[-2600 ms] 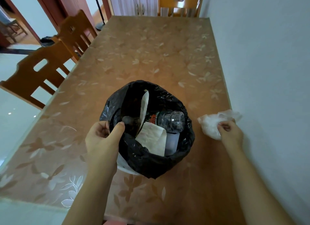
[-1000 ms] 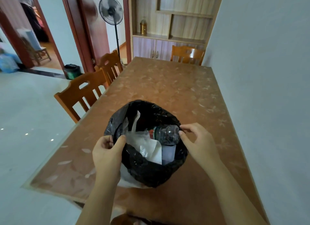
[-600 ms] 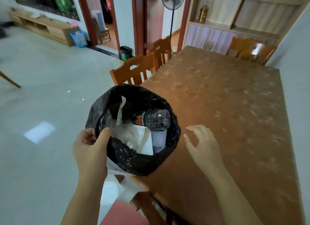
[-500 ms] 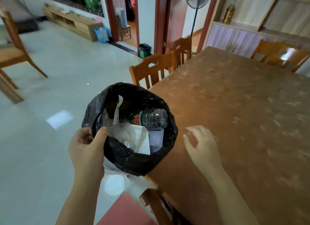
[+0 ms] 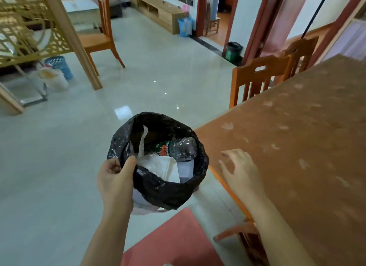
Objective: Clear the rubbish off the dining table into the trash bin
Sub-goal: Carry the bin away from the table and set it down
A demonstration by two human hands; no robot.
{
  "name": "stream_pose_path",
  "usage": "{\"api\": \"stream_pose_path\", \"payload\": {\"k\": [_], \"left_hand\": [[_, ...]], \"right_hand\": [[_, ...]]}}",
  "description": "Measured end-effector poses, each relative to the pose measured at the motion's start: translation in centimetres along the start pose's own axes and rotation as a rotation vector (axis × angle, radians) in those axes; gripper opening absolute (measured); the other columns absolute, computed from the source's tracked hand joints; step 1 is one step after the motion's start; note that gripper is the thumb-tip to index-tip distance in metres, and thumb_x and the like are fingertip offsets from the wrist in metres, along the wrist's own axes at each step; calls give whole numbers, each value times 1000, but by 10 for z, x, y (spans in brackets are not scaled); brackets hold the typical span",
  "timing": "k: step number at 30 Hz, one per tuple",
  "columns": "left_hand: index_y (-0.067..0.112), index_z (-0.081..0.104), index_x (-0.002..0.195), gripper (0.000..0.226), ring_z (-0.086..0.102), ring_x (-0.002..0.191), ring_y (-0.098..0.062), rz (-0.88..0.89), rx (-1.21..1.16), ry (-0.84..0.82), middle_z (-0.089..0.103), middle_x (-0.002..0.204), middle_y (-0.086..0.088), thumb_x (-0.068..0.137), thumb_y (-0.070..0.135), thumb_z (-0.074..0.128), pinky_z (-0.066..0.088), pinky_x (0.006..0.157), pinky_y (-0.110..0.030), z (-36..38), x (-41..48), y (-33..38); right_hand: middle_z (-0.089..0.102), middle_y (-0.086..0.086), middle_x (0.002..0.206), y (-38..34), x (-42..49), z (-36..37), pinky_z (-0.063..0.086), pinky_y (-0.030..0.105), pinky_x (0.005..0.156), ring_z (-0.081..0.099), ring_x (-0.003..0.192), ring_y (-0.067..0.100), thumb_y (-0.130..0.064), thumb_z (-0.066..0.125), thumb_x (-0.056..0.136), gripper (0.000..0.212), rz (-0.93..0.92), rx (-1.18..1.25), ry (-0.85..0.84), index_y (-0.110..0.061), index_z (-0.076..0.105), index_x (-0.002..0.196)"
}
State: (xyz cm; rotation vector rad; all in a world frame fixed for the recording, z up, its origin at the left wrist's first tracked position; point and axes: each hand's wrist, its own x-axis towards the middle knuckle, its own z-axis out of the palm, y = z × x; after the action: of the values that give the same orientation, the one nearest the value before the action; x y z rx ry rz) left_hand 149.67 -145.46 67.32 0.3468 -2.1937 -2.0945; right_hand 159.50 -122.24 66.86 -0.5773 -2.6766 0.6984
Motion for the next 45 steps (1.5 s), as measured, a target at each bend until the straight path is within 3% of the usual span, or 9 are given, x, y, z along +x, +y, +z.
{"api": "stream_pose_path", "payload": {"k": [9, 17, 23, 27, 31, 35, 40, 45], "left_hand": [[16, 44, 64, 24, 39, 56, -19, -128, 7, 113, 40, 58, -1, 63, 29, 64, 35, 49, -30, -68, 60, -40], [17, 40, 60, 28, 34, 56, -19, -194, 39, 222, 35, 54, 1, 58, 31, 64, 31, 50, -31, -69, 139, -60], [17, 37, 63, 32, 28, 51, -14, -166, 113, 192, 30, 51, 5, 66, 26, 67, 27, 51, -30, -23, 239, -50], [16, 32, 62, 36, 25, 42, -9, -122, 198, 116, 26, 47, 10, 72, 19, 66, 26, 44, -22, 30, 322, -20], [17, 31, 62, 37, 27, 56, -18, -64, 209, 57, 27, 57, -1, 73, 16, 67, 25, 54, -32, 78, 386, -1], [16, 30, 61, 39, 24, 55, -17, -71, 218, 20, 24, 56, 1, 74, 15, 66, 22, 53, -32, 113, 434, 1], [11, 43, 68, 24, 28, 60, -20, -124, 239, -60, 31, 64, -8, 75, 17, 66, 26, 55, -34, 159, 513, -8], [12, 37, 64, 30, 25, 45, -8, -150, 255, -215, 29, 56, -2, 74, 13, 65, 25, 40, -16, 213, 608, -13]], "right_hand": [[62, 7, 105, -79, 25, 84, 40, 37, 86, 52, 102, 26, -18, 59, 83, 24, -66, 20, -171, -11, 61, 105], [64, 10, 103, -101, 98, 151, 43, 37, 83, 56, 96, 30, -17, 62, 81, 23, -118, 24, -246, -10, 62, 103], [62, 9, 106, -103, 202, 200, 41, 36, 86, 53, 100, 29, -18, 60, 83, 24, -111, 62, -260, -10, 61, 105], [62, 7, 108, -105, 287, 211, 39, 32, 84, 53, 101, 26, -20, 58, 84, 24, -80, 66, -236, -11, 60, 107], [61, 5, 107, -111, 361, 215, 37, 29, 81, 53, 100, 24, -20, 57, 84, 24, -53, 86, -174, -12, 60, 106], [60, 4, 108, -111, 411, 225, 37, 29, 83, 52, 102, 23, -20, 56, 85, 24, -3, 89, -162, -13, 59, 107], [61, 6, 107, -108, 472, 253, 38, 29, 82, 52, 100, 24, -18, 57, 85, 23, 92, 56, -157, -11, 60, 106], [61, 6, 105, -124, 551, 285, 38, 29, 82, 52, 99, 25, -17, 58, 84, 22, 184, 18, -123, -11, 60, 105]]}}
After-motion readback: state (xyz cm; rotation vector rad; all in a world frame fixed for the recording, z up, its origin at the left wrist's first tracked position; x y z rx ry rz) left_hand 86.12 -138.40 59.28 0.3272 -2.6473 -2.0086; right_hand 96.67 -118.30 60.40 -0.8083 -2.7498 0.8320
